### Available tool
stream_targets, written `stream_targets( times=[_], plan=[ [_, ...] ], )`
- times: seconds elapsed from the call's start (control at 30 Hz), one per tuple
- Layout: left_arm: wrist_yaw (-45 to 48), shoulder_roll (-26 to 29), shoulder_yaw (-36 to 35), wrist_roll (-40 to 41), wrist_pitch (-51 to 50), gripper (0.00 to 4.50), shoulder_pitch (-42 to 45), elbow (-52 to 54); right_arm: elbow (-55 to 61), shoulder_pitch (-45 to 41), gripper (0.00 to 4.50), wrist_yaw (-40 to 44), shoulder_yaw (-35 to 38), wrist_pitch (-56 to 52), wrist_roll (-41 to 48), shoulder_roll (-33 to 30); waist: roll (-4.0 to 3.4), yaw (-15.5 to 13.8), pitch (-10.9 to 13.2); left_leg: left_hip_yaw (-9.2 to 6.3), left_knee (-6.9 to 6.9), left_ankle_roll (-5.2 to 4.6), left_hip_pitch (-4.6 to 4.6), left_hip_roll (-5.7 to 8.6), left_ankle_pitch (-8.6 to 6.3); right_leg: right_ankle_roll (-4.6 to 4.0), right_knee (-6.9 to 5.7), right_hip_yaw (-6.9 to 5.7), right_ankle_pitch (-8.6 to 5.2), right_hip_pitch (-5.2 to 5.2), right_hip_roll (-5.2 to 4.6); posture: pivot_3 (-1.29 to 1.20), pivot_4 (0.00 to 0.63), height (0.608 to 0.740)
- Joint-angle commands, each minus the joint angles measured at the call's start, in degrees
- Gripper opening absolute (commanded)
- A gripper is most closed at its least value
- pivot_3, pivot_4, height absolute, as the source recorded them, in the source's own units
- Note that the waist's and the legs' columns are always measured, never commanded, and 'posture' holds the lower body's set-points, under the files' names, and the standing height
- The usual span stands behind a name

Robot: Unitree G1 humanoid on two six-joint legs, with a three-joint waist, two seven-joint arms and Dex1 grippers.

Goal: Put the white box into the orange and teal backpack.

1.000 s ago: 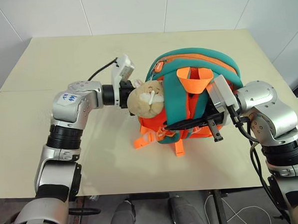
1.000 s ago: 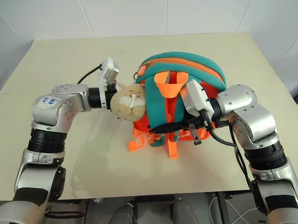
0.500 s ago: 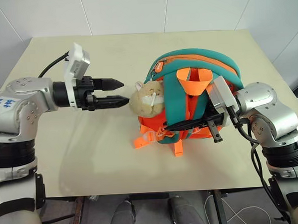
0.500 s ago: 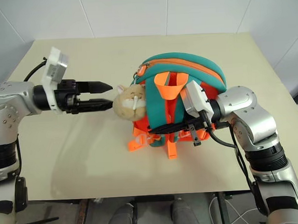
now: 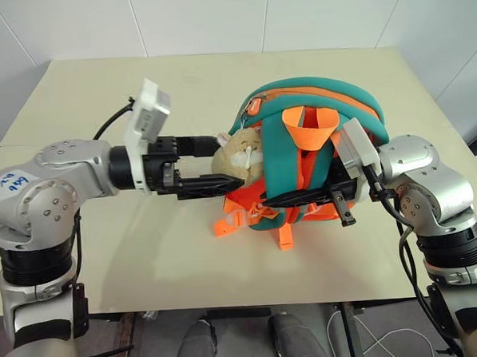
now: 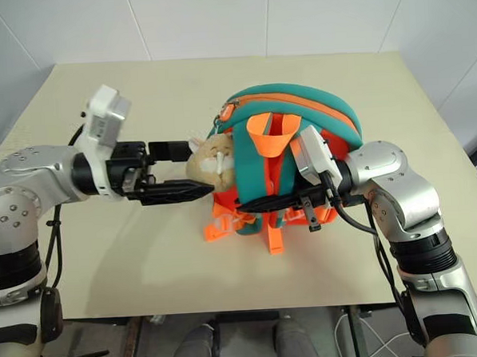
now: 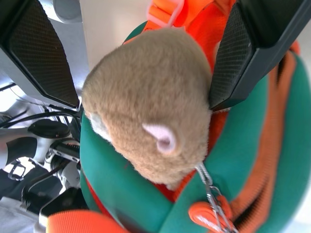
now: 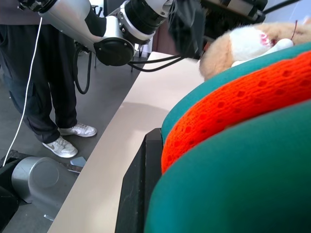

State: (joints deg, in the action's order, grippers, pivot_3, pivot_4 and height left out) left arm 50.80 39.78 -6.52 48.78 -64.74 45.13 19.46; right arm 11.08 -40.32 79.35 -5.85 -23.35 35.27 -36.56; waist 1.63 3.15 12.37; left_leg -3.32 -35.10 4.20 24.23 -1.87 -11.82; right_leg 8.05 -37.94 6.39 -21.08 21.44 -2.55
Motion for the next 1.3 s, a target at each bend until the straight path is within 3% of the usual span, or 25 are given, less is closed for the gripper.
stream_targets(
  times=[0.03, 0.1, 0.4, 0.53, 0.97, 1.13, 1.3],
  plan=[
    [-0.5, 0.0, 1.3, 0.7, 0.5, 4.30, 0.3, 1.4, 1.2, 0.1, 0.00, -0.5, 1.7, 0.8, 0.6, -0.1, 0.00, 0.0, 0.0, 0.00, 0.00, 0.00, 0.00, 0.00, 0.00, 0.00, 0.00, 0.00, 0.00, 0.00, 0.00, 0.00, 0.150, 0.740],
    [-0.2, 0.6, 1.4, 1.0, 0.4, 3.90, 0.3, 1.2, 1.6, 0.3, 0.00, -0.7, 1.8, 0.7, 0.7, -0.2, 0.00, 0.0, 0.0, 0.00, 0.00, 0.00, 0.00, 0.00, 0.00, 0.00, 0.00, 0.00, 0.00, 0.00, 0.00, 0.00, 0.150, 0.740],
    [3.9, 6.3, -0.4, 0.8, 2.5, 1.20, 2.9, -3.8, 2.6, 3.0, 0.00, -1.7, 3.7, 1.3, 2.2, 0.1, 0.00, -0.1, 0.0, 0.00, 0.03, 0.00, 0.00, 0.01, 0.00, 0.00, 0.05, 0.00, 0.00, 0.00, 0.00, 0.00, 0.150, 0.740],
    [4.9, 7.7, -1.3, 1.1, 3.0, 0.34, 4.2, -5.6, 2.4, 4.5, 0.00, -1.7, 5.3, 0.9, 5.1, 1.6, 0.00, 0.0, 0.0, 0.01, 0.06, 0.00, 0.01, 0.00, 0.00, 0.00, 0.08, 0.00, 0.00, 0.00, 0.00, 0.00, 0.150, 0.740],
    [6.4, 13.5, 0.8, -8.4, 8.9, 0.22, 5.0, -21.8, 6.3, 9.1, 0.00, -4.0, 5.9, -0.5, 6.8, 1.9, 0.00, 0.0, 0.0, 0.02, 0.07, 0.00, -0.01, 0.00, 0.00, -0.01, 0.05, 0.00, 0.00, 0.02, 0.02, 0.00, 0.150, 0.740],
    [10.5, 15.3, 7.5, -14.8, 11.9, 0.22, 4.9, -27.1, 6.8, 9.2, 0.00, -5.0, 5.8, -0.8, 6.9, 2.0, 0.00, 0.1, 0.0, 0.03, 0.12, 0.00, 0.00, 0.00, 0.00, -0.01, 0.10, 0.01, -0.01, 0.03, 0.02, 0.00, 0.150, 0.740],
    [14.4, 14.8, 18.9, -25.0, 17.3, 0.22, 5.9, -32.2, 6.7, 9.0, 0.00, -5.7, 5.4, -0.8, 6.6, 2.1, 0.00, -0.1, 0.0, 0.04, 0.11, 0.00, -0.01, 0.00, 0.00, -0.02, 0.08, 0.01, -0.01, 0.03, 0.03, 0.00, 0.150, 0.740]
  ],
)
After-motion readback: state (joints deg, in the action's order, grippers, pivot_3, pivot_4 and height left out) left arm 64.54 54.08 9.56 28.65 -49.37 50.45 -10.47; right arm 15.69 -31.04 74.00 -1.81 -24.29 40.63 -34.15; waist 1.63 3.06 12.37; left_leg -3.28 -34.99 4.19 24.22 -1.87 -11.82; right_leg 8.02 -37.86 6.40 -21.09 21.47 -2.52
